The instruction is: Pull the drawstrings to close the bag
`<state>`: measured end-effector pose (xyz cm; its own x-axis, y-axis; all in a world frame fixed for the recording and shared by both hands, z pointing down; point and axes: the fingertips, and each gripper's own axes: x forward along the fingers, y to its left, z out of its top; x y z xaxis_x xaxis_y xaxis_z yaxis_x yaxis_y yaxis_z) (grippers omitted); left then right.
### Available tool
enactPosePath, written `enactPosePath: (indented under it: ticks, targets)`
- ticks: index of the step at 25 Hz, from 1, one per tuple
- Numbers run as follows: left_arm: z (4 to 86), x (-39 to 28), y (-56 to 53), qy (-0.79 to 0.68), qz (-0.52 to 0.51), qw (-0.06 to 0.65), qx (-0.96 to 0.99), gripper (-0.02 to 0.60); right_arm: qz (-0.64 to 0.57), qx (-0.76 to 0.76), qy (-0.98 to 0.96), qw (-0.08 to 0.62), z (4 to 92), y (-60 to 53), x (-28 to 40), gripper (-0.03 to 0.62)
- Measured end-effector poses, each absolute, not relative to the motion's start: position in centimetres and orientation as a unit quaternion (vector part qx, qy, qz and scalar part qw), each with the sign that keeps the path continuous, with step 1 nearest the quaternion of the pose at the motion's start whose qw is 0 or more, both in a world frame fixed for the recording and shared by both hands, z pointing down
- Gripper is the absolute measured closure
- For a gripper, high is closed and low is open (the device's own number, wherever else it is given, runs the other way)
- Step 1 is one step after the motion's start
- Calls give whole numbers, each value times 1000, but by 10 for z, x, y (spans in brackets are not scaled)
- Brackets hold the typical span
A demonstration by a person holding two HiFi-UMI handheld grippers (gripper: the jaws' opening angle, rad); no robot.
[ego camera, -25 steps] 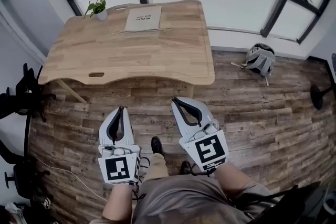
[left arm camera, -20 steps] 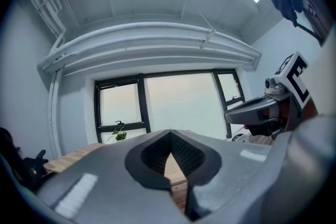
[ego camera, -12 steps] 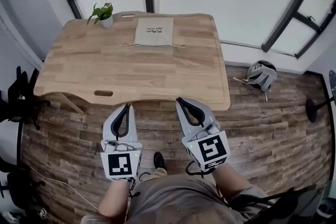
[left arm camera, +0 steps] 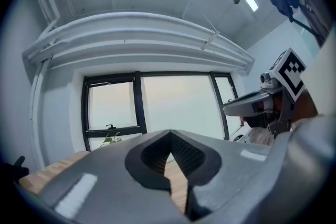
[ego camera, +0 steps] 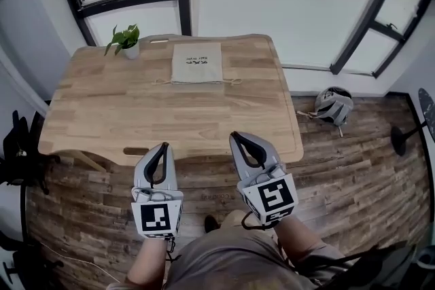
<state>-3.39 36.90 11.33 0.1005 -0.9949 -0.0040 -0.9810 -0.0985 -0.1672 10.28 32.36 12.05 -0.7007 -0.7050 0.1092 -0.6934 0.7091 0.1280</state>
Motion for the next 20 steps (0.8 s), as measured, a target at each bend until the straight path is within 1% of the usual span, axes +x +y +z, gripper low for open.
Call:
enactPosePath:
  ticks: [6,11,14,20]
  targets:
    - [130,-37,339,656,-68,44,-750,580,-18,393,-915,90,138,295,108,565]
    - [147,-44,300,648,-70,37,-757,580,-4,381,-920,95,158,261,100,565]
    - [157,-49,270,643,-82,27,-761,580,5,371,-924,98,167,233,92,565]
    - [170,-59,204,634,-99,29,-766,580,11,365,-926,90,176,158,78,565]
